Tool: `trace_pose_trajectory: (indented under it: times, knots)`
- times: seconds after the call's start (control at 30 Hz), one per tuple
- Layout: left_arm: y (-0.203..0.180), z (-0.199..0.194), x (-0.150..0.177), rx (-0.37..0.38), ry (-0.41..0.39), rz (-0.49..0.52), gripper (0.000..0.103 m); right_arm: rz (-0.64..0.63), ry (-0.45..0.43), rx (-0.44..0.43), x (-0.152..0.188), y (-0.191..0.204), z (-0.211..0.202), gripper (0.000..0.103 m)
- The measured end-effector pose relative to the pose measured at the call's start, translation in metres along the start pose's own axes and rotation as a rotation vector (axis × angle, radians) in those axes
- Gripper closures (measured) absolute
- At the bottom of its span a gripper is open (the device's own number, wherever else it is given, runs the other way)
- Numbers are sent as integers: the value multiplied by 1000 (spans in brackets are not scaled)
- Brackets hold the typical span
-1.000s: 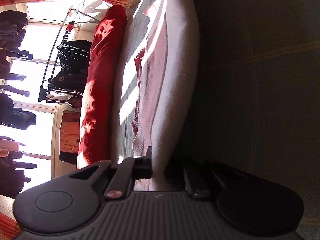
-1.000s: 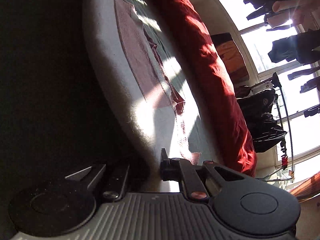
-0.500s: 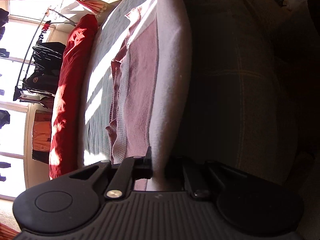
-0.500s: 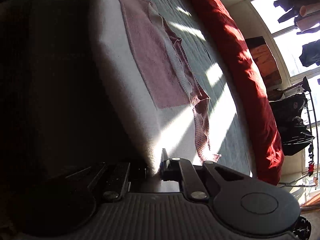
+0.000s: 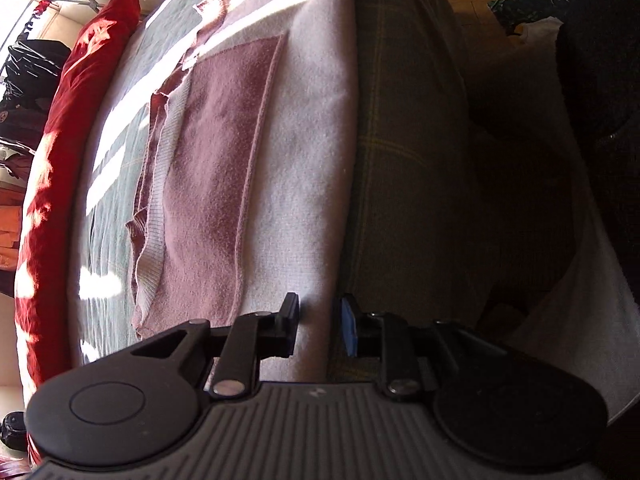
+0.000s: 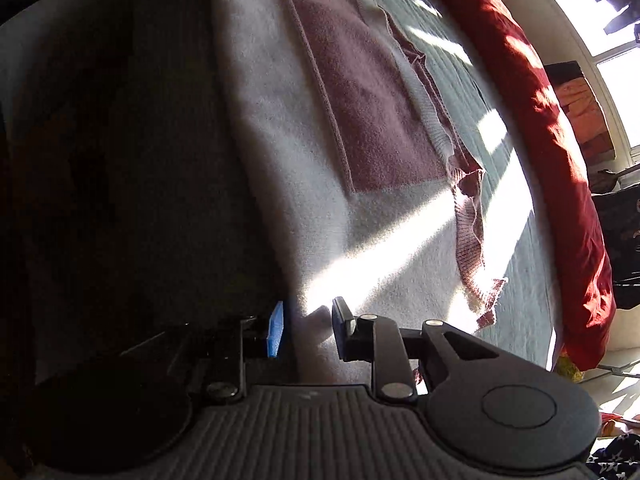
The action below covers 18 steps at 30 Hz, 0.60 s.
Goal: Fold clothes
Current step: 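Open both grippers and lift them away from the folded sweater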
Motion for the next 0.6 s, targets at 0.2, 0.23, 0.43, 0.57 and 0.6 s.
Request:
trace_pose_trajectory:
  times: [0.2,0.23,0.43,0.57,0.6]
  knots:
    - [48,-31,1,103,-123,-312,49,147,-86,-45,-6,-28,-34,64]
    - [56,-31,-1,93,-164,-364,42,199,-116,-62,-10,-32,-34,61]
    - [69,-2,-13,62,-249,-527,27,426,-135,-89,-20,-38,4,47]
    - [69,24,1,121,-304,-719,27,604,-156,-173,0,-35,26,46]
    - [67,32,7,138,-303,-771,27,653,-163,-194,7,-33,31,43]
Point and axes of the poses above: each gripper's, at about its wrist camera, not at the fingertips, and z roughly the way its jaws point, y to its left, x to its underside, the point moved 4 cm from there along z, roughly the way its jaws point, and after that the axes turned 5 degrees about z, right-handed, at the moved point
